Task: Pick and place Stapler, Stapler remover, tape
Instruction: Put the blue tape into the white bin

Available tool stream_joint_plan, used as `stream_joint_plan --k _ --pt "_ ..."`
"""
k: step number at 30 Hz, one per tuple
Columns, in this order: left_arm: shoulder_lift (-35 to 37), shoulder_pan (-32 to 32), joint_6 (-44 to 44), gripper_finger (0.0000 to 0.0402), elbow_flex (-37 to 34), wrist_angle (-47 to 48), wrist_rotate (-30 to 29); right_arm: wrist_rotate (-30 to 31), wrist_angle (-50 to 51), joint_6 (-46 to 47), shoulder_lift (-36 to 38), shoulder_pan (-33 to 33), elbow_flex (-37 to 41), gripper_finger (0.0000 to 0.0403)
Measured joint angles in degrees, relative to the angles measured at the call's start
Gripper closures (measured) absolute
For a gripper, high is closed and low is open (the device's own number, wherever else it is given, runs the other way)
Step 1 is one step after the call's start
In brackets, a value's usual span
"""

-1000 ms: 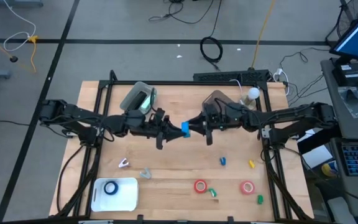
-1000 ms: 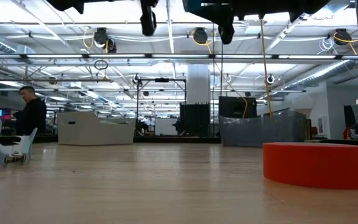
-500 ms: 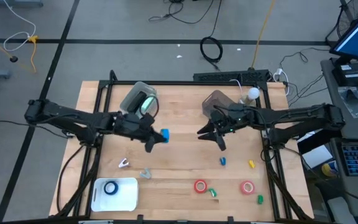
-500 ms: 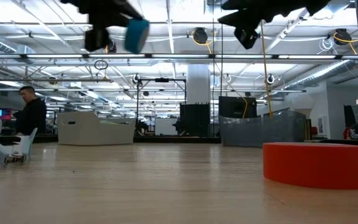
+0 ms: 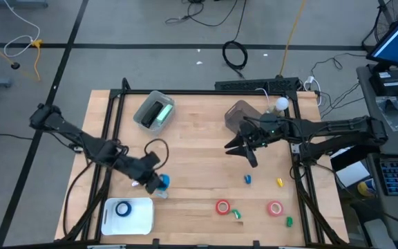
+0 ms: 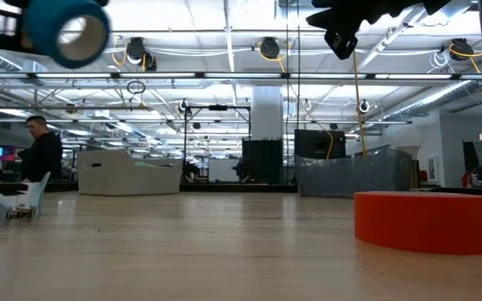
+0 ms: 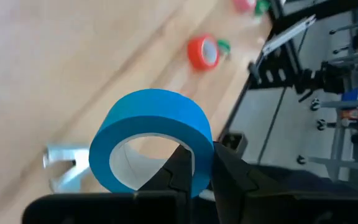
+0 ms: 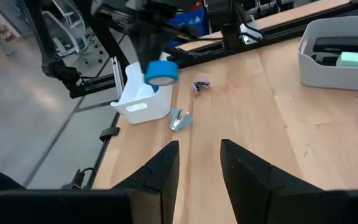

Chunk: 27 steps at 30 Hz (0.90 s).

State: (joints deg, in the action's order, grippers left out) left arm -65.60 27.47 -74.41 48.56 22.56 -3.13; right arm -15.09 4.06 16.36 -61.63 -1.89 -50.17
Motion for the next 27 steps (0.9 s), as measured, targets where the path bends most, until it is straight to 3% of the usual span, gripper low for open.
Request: stream_joint_plan --k 8,16,23,27 --pt "-0.85 7.90 -12.07 0.0367 0.61 7.94 -0.37 0.02 3.04 -1.01 0.17 -2.03 0.00 0.0291" --pt "-5.88 12.74 -17.73 0.0367 8.45 24.13 1.37 0.02 4.82 -2.39 4.78 -4.16 0.00 0.0291" --pt "-12.55 15.36 -21.26 0.0367 9.40 23.17 9.52 0.22 6.36 -5.50 11.53 -5.50 0.00 0.0291" --pt "-15.27 16.13 -21.38 0.0367 9.38 19.92 10.77 0.16 7.72 -5.27 14.18 -5.69 0.00 0.0291"
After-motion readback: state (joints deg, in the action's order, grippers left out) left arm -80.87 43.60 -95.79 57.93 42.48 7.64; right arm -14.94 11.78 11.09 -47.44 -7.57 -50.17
